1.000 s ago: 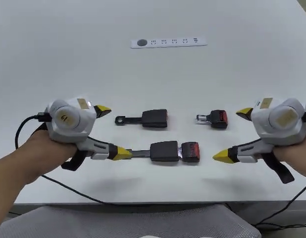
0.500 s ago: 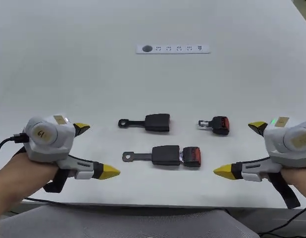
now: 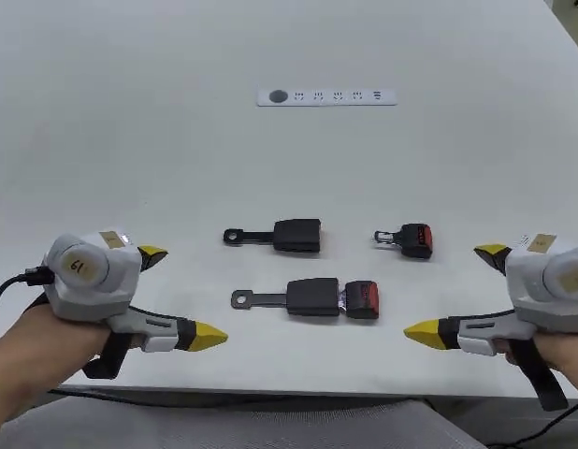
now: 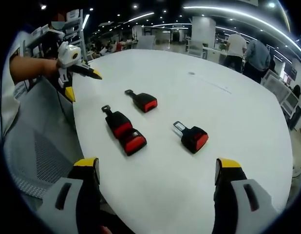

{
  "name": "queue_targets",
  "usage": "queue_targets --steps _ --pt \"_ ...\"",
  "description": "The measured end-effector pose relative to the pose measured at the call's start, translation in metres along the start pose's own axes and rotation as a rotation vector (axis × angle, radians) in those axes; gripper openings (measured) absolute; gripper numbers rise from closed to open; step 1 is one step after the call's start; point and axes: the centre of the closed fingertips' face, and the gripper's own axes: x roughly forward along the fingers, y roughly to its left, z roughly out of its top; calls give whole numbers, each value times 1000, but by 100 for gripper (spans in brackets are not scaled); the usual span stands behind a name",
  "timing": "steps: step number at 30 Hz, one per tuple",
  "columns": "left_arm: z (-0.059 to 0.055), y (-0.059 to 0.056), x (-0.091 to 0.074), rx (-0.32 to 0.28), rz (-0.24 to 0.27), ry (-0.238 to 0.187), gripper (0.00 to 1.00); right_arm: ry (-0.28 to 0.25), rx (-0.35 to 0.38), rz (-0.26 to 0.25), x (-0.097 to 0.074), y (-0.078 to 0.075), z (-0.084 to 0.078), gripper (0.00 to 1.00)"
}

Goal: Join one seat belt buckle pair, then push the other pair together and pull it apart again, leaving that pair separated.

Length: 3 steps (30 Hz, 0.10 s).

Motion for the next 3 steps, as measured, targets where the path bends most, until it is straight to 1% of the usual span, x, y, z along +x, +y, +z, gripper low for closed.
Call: queue_targets --steps 3 --pt "0 -1 0 -4 2 0 100 -4 13 -8 -2 -2 -2 99"
